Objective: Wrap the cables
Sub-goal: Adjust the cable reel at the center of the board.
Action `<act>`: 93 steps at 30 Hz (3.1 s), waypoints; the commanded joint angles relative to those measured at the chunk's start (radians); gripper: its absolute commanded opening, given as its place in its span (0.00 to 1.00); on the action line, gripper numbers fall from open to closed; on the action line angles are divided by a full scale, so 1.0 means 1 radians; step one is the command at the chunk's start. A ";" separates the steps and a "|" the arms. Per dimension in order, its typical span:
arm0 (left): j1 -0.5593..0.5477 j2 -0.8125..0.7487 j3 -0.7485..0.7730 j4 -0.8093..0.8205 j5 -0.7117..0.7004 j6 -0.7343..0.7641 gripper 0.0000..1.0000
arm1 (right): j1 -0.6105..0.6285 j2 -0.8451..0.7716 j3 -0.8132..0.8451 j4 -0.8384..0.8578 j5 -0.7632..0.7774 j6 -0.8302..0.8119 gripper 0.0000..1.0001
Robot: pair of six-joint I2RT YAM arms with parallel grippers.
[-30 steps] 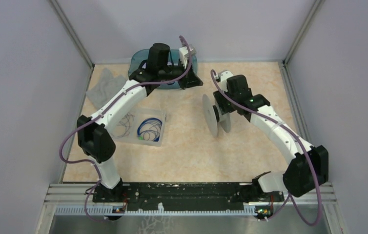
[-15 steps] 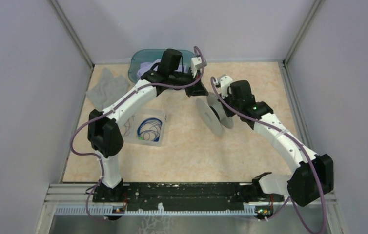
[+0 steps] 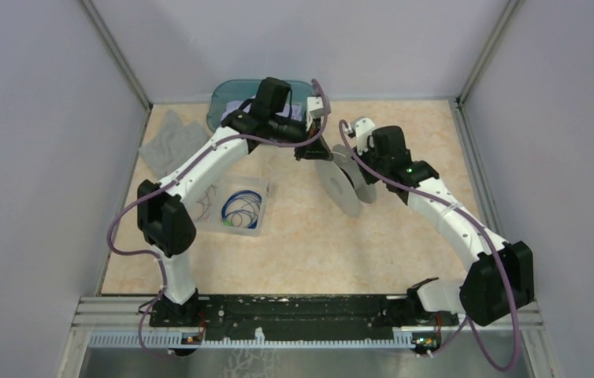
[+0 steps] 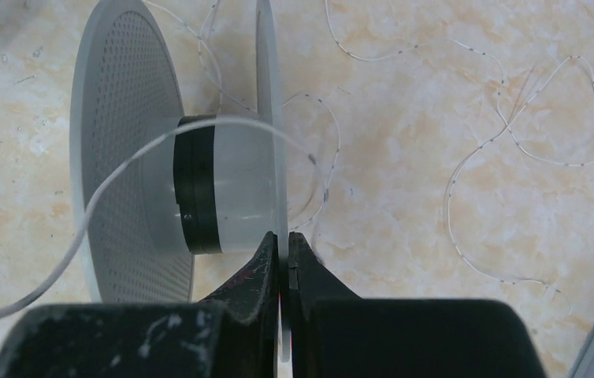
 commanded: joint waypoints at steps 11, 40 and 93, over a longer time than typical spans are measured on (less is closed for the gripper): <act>0.006 -0.079 0.027 -0.097 0.051 0.062 0.00 | -0.028 0.008 0.021 0.034 -0.006 -0.026 0.00; 0.045 0.109 0.300 -0.329 0.051 0.218 0.00 | -0.036 0.023 0.033 0.030 -0.061 -0.056 0.05; 0.041 0.193 0.244 -0.102 0.085 0.141 0.00 | -0.037 0.059 0.019 0.111 -0.145 0.071 0.48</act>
